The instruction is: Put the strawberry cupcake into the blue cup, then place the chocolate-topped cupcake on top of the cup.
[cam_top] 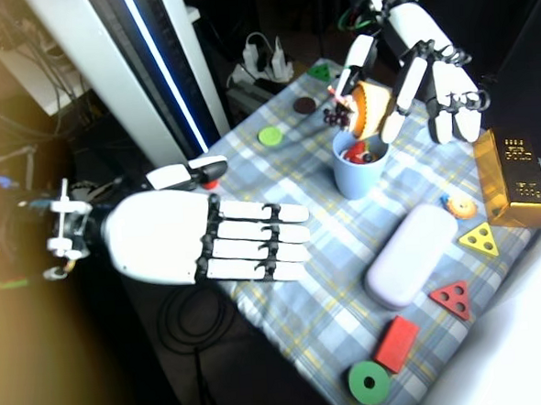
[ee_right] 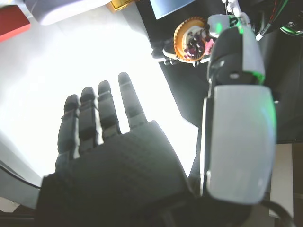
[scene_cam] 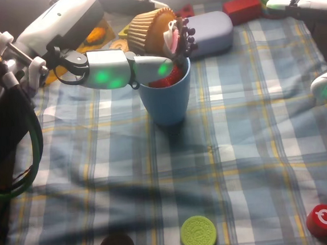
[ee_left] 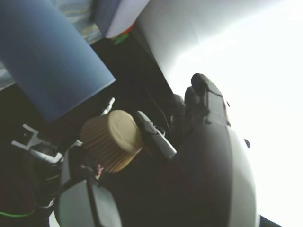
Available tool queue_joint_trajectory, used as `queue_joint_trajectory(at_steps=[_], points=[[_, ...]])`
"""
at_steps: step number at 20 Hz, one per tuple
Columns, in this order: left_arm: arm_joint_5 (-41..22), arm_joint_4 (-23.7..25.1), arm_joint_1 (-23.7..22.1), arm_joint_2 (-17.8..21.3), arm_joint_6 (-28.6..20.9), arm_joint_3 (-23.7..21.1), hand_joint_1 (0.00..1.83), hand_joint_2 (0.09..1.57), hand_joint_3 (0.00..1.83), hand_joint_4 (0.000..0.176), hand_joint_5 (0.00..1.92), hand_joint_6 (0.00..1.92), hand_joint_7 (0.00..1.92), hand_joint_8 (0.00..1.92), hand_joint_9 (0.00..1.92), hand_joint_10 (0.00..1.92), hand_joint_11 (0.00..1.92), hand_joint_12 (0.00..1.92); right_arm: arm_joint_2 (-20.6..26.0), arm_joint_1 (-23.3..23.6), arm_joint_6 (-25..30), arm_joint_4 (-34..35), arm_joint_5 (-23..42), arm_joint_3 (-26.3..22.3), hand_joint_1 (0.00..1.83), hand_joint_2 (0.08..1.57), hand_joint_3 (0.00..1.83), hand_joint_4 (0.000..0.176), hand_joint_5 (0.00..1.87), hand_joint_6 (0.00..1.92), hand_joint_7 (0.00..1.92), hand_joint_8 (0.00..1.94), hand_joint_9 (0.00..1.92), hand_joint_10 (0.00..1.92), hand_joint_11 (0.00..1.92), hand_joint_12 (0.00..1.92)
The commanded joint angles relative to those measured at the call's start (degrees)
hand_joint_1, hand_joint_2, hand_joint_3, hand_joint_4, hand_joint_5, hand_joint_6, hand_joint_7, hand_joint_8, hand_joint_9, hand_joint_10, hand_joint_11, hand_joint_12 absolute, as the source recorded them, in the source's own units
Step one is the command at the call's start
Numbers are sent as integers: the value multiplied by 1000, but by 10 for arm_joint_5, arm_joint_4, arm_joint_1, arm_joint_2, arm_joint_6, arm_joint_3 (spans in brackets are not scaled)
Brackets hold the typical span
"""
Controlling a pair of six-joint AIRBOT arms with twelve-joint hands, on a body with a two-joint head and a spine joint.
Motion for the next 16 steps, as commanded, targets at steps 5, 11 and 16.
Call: queue_joint_trajectory(at_steps=[5, 11, 16], points=[[-65, 1, 0, 2, -4, 3, 640, 853, 0, 174, 842, 1, 225, 2, 80, 2, 0, 334, 1, 1, 1, 26, 59, 2, 82, 903, 0, 49, 0, 0, 0, 0, 0, 0, 0, 0], [-65, 0, 1, 5, -4, 3, 661, 812, 0, 176, 786, 12, 234, 2, 81, 4, 0, 289, 0, 1, 1, 26, 59, 2, 108, 901, 0, 51, 0, 0, 0, 0, 0, 0, 0, 0], [-65, -2, 2, 6, -4, 3, 685, 793, 0, 176, 665, 3, 185, 0, 26, 0, 0, 57, 0, 1, 1, 26, 59, 2, 74, 880, 0, 78, 0, 0, 0, 0, 0, 0, 0, 0]])
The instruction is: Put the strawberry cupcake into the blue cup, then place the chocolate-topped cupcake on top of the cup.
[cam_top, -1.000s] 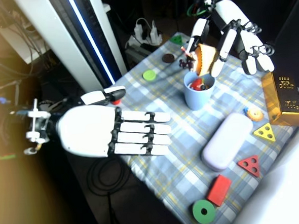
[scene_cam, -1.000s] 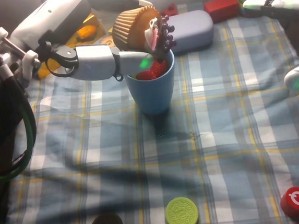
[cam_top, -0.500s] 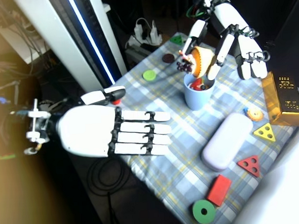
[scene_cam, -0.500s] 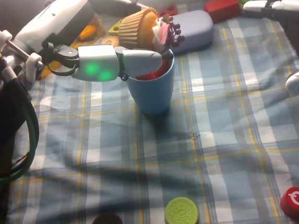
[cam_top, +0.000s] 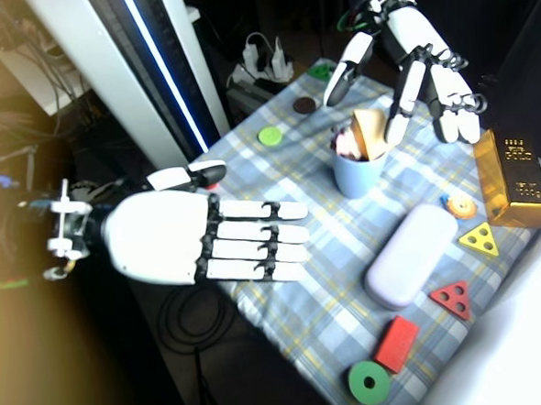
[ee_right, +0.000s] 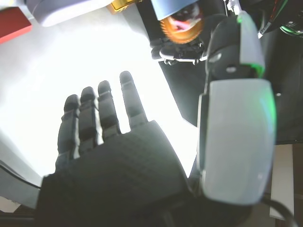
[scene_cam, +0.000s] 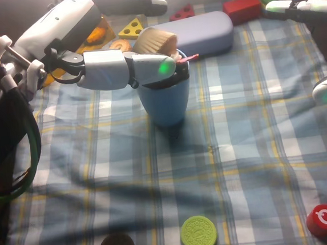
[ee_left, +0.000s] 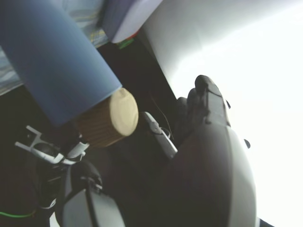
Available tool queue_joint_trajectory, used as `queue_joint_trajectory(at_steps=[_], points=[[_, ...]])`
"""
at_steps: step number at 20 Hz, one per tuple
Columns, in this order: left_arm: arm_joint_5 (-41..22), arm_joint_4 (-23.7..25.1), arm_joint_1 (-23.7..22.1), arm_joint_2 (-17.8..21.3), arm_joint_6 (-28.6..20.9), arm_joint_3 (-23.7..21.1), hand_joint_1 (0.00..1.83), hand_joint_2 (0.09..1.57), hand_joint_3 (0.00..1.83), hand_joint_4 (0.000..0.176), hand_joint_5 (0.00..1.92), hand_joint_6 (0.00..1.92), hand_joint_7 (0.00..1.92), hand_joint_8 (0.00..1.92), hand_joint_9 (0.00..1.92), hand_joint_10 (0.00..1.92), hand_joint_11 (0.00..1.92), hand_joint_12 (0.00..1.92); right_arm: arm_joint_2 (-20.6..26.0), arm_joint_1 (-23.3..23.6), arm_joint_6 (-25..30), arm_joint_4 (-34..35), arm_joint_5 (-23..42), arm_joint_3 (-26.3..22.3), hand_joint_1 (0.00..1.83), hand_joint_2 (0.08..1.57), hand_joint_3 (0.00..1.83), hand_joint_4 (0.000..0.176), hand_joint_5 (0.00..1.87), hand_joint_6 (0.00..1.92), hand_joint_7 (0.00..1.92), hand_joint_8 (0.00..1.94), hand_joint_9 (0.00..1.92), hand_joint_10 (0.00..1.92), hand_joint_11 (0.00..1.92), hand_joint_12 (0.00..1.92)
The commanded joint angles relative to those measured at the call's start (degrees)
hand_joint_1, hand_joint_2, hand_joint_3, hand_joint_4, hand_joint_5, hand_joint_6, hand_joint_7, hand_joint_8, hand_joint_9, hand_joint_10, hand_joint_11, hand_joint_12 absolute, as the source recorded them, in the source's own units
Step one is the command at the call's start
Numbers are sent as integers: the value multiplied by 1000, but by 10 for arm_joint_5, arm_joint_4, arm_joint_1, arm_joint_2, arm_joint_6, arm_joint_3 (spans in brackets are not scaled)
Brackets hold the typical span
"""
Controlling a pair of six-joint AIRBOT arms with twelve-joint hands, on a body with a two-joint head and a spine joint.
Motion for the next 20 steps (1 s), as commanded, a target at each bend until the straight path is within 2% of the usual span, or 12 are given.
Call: queue_joint_trajectory(at_steps=[1, 3, 4, 5, 8, 9, 10, 11, 12, 15, 18, 20], points=[[-69, 5, -4, 4, -4, 3, 666, 789, 0, 176, 683, 9, 189, 2, 34, 4, 21, 51, 0, 3, 1, 26, 59, 2, 87, 887, 0, 76, 0, 0, 0, 0, 0, 0, 0, 0], [-70, 5, -4, 4, -4, 3, 661, 763, 0, 176, 834, 14, 202, 1, 59, 4, 47, 87, 0, 3, 1, 26, 59, 2, 95, 893, 0, 67, 0, 0, 0, 0, 0, 0, 0, 0], [-70, 5, -4, 5, -4, 3, 701, 751, 0, 176, 632, 0, 163, 1, 19, 3, 1, 3, 0, 2, 1, 26, 59, 3, 82, 893, 0, 62, 0, 0, 0, 0, 0, 0, 0, 0], [-71, 5, -4, 5, -4, 3, 701, 751, 0, 176, 632, 0, 163, 1, 19, 3, 1, 3, 0, 2, 1, 26, 59, 3, 82, 893, 0, 62, 0, 0, 0, 0, 0, 0, 0, 0], [-71, 2, -4, 10, -4, 2, 709, 714, 0, 176, 232, 0, 13, 0, 0, 0, 0, 0, -1, 2, 1, 26, 59, 3, 80, 887, 0, 78, 0, 0, 0, 0, 0, 0, 0, 0], [-71, 0, -3, 13, -4, 1, 661, 705, 0, 136, 190, 0, 2, 0, 0, 0, 0, 0, -1, 2, 1, 28, 59, 3, 80, 885, 0, 75, 0, 0, 0, 0, 0, 0, 0, 0], [-71, -4, 1, 17, -4, 0, 694, 688, 0, 118, 68, 0, 0, 0, 0, 0, 0, 0, -1, 2, 1, 31, 60, 3, 74, 893, 1, 58, 0, 0, 0, 0, 0, 0, 0, 0], [-72, -14, 7, 23, -4, -2, 774, 700, 0, 164, 26, 0, 0, 0, 0, 0, 0, 0, 0, 2, 1, 35, 64, 3, 65, 890, 0, 64, 0, 0, 0, 0, 0, 0, 0, 0], [-73, -25, 16, 30, -4, -4, 767, 685, 0, 174, 20, 1, 0, 0, 0, 0, 0, 0, 0, 2, 1, 38, 68, 3, 73, 893, 1, 60, 0, 0, 0, 0, 0, 0, 0, 0], [-80, -58, 49, 54, -4, -12, 606, 703, 1, 169, 0, 0, 0, 0, 0, 0, 0, 0, 0, 2, 1, 45, 74, 2, 58, 858, 0, 89, 0, 0, 0, 0, 0, 0, 0, 0], [-115, -102, 95, 92, -4, -33, 534, 746, 20, 172, 0, 0, 0, 0, 0, 0, 0, 0, 3, -4, -1, 52, 82, -1, 34, 864, 0, 85, 0, 0, 0, 0, 0, 0, 0, 0], [-165, -146, 145, 129, -4, -62, 131, 891, 9, 150, 0, 0, 0, 0, 0, 0, 0, 0, 14, -13, -57, 87, 90, -23, 0, 857, 0, 106, 0, 0, 0, 0, 0, 0, 0, 0]])
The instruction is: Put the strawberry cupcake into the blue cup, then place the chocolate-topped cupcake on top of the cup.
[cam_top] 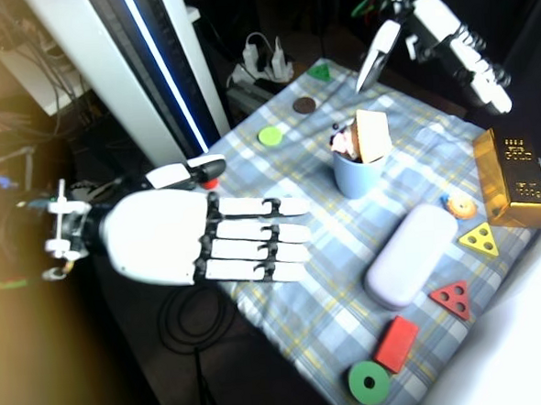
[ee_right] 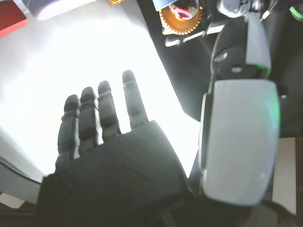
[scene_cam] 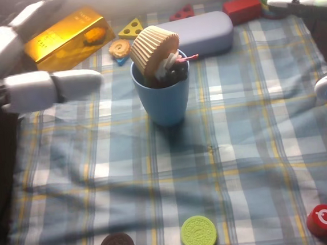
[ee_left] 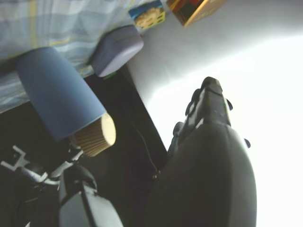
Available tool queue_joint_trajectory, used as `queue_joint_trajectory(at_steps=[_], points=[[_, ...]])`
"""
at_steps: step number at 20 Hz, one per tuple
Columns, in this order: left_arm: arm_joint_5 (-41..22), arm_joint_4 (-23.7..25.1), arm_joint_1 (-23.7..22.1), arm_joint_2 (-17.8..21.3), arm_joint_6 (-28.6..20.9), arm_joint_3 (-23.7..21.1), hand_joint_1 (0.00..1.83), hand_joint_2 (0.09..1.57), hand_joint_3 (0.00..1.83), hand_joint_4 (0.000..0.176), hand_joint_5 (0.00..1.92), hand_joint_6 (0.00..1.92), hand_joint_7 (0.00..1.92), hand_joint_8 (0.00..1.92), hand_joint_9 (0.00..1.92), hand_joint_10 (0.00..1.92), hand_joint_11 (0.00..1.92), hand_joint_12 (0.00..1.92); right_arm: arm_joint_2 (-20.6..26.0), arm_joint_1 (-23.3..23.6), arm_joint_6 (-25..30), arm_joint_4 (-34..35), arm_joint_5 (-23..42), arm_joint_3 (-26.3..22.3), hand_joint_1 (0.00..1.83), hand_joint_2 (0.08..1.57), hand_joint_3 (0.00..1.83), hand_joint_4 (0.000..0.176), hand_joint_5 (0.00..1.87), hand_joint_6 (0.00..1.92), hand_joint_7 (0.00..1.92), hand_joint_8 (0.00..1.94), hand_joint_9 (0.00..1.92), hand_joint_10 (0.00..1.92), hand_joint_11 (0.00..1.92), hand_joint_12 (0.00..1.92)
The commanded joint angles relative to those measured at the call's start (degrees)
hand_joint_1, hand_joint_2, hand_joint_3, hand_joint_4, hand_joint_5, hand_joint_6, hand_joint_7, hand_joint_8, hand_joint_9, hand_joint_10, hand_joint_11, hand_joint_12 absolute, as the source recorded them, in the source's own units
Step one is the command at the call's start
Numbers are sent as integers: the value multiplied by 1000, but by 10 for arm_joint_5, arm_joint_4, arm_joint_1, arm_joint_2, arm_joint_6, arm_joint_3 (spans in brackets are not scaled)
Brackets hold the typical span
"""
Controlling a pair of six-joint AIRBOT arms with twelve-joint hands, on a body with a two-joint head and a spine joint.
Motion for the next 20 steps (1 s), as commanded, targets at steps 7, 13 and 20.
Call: queue_joint_trajectory(at_steps=[7, 13, 20], points=[[-216, -82, 121, 26, -3, -57, 0, 1032, 18, 143, 75, 20, 0, 0, 0, 0, 0, 0, 15, -92, -80, 150, 165, -38, 0, 890, 7, 78, 0, 0, 0, 0, 0, 0, 0, 0], [-272, -112, 177, 30, -3, -87, 0, 1011, 3, 138, 99, 15, 0, 0, 0, 0, 0, 0, 18, -155, -123, 229, 245, -69, 0, 865, 0, 91, 0, 0, 0, 0, 0, 0, 0, 0], [-342, -121, 202, 71, 68, -155, 0, 986, 0, 103, 86, 3, 0, 0, 0, 0, 0, 0, 21, -221, -196, 300, 333, -121, 0, 889, 6, 81, 0, 0, 0, 0, 0, 0, 0, 0]])
